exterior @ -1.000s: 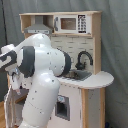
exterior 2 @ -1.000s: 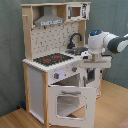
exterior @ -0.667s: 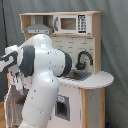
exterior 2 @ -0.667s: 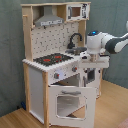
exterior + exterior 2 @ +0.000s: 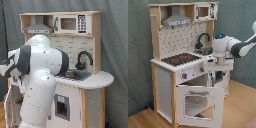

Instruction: Play with the kitchen

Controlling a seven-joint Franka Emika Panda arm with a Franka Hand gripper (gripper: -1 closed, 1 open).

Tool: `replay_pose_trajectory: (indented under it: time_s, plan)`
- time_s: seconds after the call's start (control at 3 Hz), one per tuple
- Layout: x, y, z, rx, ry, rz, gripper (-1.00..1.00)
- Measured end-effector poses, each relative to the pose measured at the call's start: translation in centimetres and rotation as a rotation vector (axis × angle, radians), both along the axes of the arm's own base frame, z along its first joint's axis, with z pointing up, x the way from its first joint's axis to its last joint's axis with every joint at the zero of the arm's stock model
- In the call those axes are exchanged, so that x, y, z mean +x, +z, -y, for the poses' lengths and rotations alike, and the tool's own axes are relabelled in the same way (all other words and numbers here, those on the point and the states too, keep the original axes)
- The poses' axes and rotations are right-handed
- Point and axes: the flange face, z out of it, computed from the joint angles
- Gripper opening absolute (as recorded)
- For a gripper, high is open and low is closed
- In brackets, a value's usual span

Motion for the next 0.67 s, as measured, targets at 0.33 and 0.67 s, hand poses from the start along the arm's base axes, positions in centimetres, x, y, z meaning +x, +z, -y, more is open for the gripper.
replay_pose_trajectory:
  time_s: [0.33, 0.67]
  plan:
    - [0.4, -1.6, -0.5, 0.011, 0.044, 0.019, 1.0]
    - [0.2, -3.1, -1.3, 0.03, 0.077, 0.05, 1.0]
